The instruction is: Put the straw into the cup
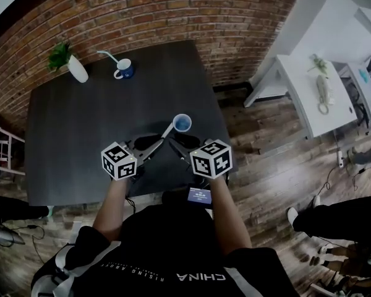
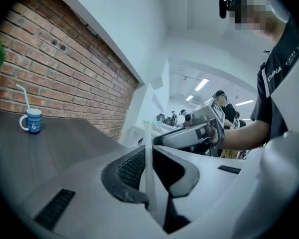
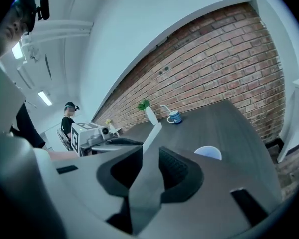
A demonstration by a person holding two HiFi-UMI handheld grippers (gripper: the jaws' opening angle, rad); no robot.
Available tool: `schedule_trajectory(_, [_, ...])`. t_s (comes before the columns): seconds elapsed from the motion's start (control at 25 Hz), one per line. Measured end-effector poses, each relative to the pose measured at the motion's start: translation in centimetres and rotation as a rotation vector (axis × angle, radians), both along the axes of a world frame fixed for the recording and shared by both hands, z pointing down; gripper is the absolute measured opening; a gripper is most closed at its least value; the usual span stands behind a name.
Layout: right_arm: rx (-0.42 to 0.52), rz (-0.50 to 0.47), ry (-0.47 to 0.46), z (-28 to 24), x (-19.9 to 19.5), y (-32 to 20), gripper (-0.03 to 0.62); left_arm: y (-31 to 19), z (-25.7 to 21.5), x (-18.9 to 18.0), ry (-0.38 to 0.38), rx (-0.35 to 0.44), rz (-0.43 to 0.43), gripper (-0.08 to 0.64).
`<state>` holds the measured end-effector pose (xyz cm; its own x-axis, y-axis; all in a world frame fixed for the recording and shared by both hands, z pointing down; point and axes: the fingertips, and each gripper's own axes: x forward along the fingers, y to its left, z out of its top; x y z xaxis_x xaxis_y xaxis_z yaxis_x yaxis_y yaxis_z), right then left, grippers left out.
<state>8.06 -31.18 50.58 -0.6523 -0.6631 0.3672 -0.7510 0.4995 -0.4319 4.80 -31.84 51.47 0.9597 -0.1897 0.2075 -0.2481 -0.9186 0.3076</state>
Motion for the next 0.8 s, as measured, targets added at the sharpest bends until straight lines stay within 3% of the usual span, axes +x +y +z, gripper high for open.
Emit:
schedule_trajectory(0.36, [0.033, 0.049, -0.191, -3.0, -0.1, -0.2, 0.077, 2.1, -2.0, 1.3, 0.083, 0.023, 0.085, 0.049])
schedule_trajectory(0.8, [0.042, 0.081, -0.246, -3.5, 0.4, 0.2, 0.049, 2.8, -2.3, 2.1, 0.134, 0.028, 0.093, 0.051])
